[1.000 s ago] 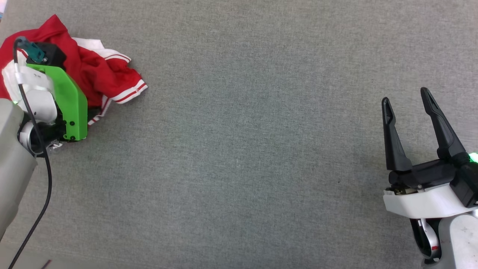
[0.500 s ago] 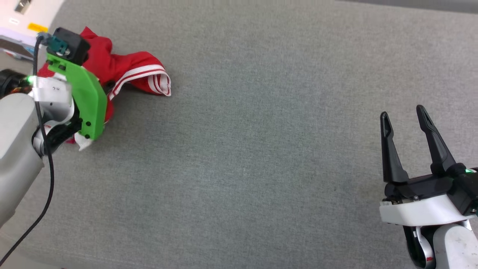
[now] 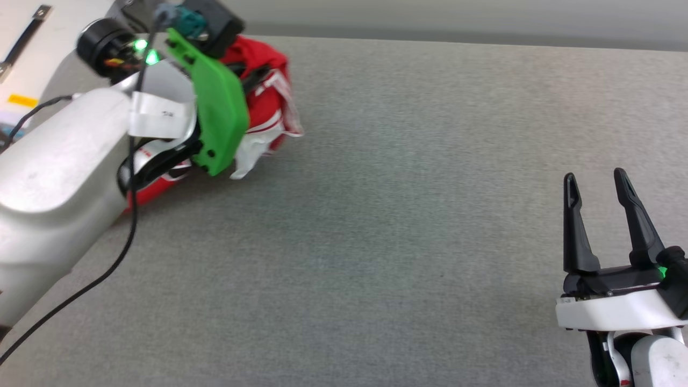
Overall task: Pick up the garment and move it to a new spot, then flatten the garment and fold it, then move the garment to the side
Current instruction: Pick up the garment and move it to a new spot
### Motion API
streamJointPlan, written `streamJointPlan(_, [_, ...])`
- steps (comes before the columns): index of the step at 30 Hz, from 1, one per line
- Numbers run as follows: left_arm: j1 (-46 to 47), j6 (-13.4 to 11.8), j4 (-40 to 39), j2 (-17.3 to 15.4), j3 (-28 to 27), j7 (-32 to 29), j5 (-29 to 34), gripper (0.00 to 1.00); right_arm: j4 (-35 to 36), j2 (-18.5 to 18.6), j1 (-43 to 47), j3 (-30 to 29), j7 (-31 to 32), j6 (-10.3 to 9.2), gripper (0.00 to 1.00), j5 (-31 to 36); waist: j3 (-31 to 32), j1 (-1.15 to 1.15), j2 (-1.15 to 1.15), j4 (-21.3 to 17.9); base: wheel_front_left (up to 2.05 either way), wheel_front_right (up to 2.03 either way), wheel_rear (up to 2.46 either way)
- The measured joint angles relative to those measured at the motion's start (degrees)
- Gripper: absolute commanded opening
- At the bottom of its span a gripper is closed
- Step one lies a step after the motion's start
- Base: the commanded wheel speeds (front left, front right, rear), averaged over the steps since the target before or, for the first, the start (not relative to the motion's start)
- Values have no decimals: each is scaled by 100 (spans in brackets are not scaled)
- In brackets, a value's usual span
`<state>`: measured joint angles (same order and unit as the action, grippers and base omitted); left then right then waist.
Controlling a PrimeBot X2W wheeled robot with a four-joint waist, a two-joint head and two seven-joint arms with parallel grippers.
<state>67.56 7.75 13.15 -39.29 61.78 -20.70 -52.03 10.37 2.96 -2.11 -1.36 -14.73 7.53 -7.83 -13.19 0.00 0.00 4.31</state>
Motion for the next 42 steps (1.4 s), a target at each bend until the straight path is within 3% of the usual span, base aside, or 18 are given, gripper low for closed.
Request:
streamJointPlan(11, [1051, 0, -401, 858, 646, 394, 27, 0, -64, -8, 51, -283, 0, 0, 100, -331, 72, 0, 0, -866, 0, 0, 0])
streamJointPlan(17, [1061, 1, -421, 1027, 1005, 553, -15, 0, -75, -8, 91, -417, 0, 0, 100, -407, 129, 0, 0, -1144, 0, 0, 0])
streamJointPlan(22, [391, 1, -363, 844, 1109, 546, -88, 0, -85, -5, 151, -483, 0, 0, 100, -436, 203, 0, 0, -1079, 0, 0, 0])
streamJointPlan(27, [-593, -9, 77, 334, 1156, 683, 27, 0, -98, -9, 192, -455, 0, 0, 100, -437, 235, 0, 0, -885, 0, 0, 0])
streamJointPlan(37, [-2168, -559, 772, -187, 1081, 1468, -387, 0, -135, -11, 203, -427, 0, 0, 100, -396, 241, 0, 0, -575, 0, 0, 0])
streamJointPlan(42, [-2766, -762, 1223, -140, 1029, 1774, -662, 0, -135, -11, 214, -465, 0, 0, 100, -363, 260, 0, 0, -493, 0, 0, 0])
